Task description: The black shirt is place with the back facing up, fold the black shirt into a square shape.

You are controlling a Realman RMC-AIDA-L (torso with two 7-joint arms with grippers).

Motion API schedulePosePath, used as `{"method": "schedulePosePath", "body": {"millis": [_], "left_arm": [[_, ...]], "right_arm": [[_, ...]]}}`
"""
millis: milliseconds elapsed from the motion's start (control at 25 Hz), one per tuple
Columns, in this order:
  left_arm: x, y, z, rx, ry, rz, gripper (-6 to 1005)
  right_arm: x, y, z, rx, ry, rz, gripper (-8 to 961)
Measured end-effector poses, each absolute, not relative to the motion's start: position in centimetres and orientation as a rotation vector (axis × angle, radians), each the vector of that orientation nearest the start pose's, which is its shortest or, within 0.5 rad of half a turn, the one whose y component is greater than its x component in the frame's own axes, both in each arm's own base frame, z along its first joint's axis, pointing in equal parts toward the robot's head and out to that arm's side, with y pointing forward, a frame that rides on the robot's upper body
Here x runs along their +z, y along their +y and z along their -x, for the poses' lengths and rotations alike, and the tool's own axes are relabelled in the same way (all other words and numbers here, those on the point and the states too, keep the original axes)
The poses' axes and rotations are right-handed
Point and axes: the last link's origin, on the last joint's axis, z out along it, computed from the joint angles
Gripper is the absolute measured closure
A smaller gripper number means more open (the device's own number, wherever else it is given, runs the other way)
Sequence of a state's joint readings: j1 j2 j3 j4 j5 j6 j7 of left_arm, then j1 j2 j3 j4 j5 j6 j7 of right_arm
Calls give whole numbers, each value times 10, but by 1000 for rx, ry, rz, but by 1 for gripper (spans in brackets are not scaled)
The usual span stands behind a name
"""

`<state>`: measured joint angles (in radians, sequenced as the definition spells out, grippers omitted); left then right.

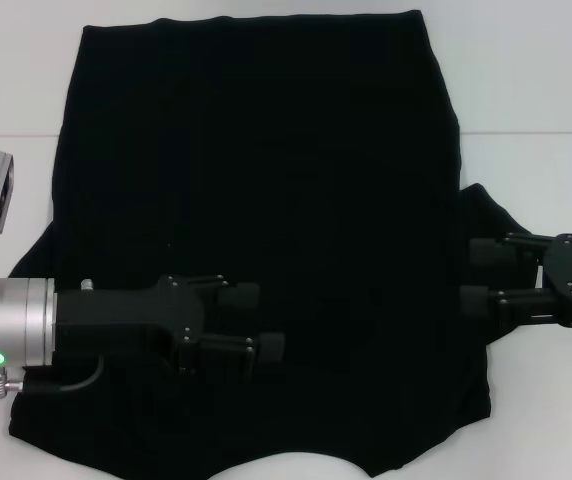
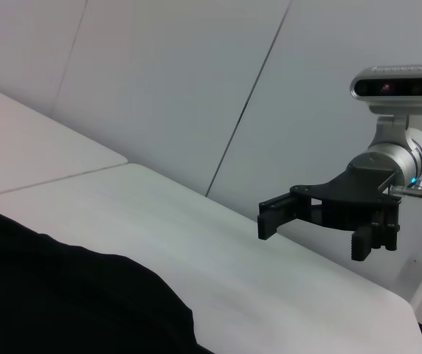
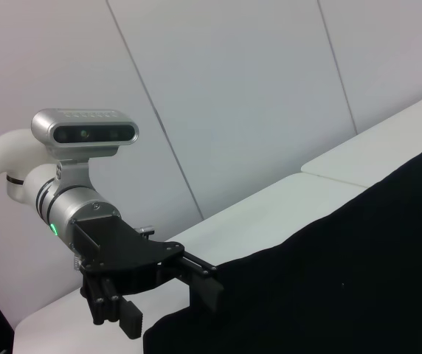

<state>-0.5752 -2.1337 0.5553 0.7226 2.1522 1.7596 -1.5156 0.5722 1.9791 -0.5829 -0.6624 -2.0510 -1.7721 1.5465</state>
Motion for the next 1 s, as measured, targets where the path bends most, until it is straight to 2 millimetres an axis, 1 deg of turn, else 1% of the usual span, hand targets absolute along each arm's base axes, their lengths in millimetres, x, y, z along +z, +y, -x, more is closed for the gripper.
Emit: {"method": "schedulePosePath", "body": {"millis": [520, 760, 880, 1000], "left_arm": [[-4, 314, 240, -799, -755, 2857, 118], [-1, 316, 242, -820, -776, 2824, 120], [4, 318, 245, -838, -802, 2789, 122], [14, 324, 255, -844, -898, 2679, 123]], "right_arm": [[49, 333, -256, 783, 752, 2798, 8], [49, 333, -255, 783, 754, 2798, 8], [49, 335, -253, 791, 748, 2795, 8], [48, 337, -250, 805, 742, 2792, 8]]}}
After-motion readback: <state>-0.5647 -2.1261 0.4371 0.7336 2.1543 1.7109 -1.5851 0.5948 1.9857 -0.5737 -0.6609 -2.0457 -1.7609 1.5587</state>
